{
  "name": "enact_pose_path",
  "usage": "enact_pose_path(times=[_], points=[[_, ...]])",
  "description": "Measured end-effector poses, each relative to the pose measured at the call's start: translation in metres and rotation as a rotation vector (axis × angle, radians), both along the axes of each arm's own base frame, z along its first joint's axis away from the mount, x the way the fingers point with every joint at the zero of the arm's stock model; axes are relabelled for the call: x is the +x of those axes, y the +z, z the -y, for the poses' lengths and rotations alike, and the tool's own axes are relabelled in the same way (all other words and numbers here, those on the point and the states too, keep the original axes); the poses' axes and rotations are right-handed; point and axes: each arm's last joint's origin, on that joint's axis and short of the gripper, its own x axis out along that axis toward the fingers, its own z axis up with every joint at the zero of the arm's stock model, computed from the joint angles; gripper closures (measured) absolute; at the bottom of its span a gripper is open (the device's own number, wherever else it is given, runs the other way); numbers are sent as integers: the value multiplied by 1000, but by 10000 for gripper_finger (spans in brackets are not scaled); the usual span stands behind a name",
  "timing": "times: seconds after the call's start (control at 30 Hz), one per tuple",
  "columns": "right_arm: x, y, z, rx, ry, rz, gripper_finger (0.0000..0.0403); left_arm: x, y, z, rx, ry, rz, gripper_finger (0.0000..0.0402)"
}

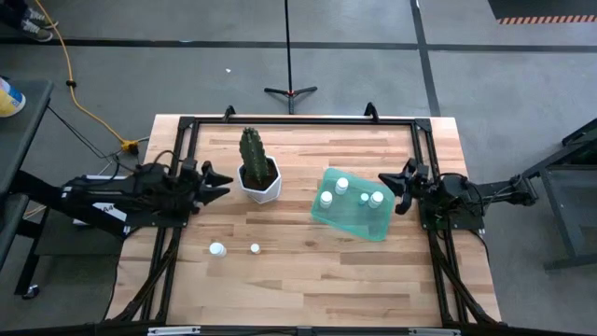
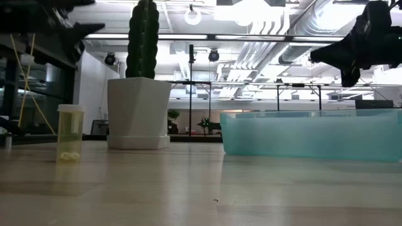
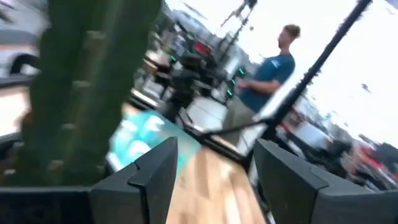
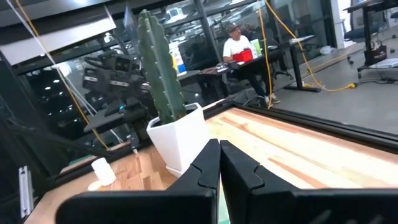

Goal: Pick and place pill bottles into a basket
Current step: Put the white pill bottle into the light green bin

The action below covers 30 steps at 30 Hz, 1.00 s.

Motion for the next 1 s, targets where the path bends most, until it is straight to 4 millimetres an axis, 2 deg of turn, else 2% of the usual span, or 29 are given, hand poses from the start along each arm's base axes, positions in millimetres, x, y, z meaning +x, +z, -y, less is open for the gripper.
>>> enact_pose_path(times=[0.23, 0.43, 0.53, 0.73, 1.0], points=[[0, 0, 0, 2, -16, -1, 401, -8, 40, 3, 7, -120, -267, 191], [0, 0, 1, 3, -30, -1, 401, -2, 73, 6, 54, -233, -493, 222], [0, 0, 1, 3, -33, -1, 402, 7, 89, 7, 85, -260, -566, 229], [0, 0, 1, -12, -34, -7, 402, 39, 116, 9, 99, -315, -628, 238], [0, 0, 1, -89, -40, -38, 401, 77, 121, 14, 75, -509, -766, 215]])
